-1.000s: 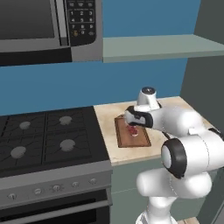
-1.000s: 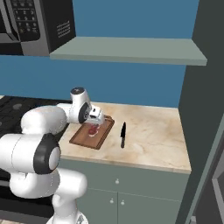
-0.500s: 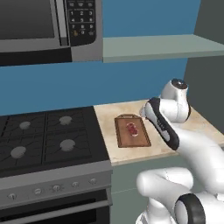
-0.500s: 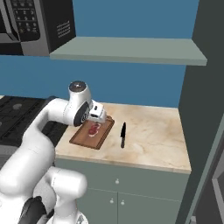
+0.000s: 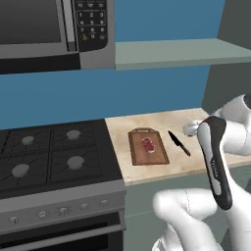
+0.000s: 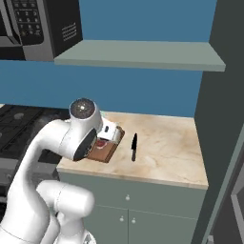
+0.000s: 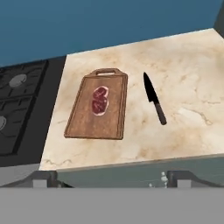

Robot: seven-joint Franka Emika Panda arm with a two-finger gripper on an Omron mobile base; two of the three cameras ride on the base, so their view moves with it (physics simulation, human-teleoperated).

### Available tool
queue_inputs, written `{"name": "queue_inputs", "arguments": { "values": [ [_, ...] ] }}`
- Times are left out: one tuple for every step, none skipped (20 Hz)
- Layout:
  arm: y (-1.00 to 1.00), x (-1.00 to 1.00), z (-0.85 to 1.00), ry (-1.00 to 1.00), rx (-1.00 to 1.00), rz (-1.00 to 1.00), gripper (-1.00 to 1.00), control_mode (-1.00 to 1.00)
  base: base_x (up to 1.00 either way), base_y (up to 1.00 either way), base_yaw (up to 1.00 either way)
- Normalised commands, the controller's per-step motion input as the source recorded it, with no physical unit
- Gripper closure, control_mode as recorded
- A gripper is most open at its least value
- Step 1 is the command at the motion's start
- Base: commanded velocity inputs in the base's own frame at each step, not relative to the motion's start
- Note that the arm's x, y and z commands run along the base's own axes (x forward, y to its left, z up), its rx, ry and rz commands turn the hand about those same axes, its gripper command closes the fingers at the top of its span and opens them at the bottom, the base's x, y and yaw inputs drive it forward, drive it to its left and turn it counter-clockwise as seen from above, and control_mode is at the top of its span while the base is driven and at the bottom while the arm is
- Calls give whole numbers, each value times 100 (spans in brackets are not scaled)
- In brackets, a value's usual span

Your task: Retrieve the steak from the fridge and place it on the cutting board.

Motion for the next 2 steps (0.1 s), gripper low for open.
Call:
{"name": "queue_inputs", "arguments": {
  "values": [
    [0,-100,24,-21,-10,0,-100,-100,0,0,0],
    [0,-100,21,-19,-16,0,-100,-100,0,0,0]
  ]
}}
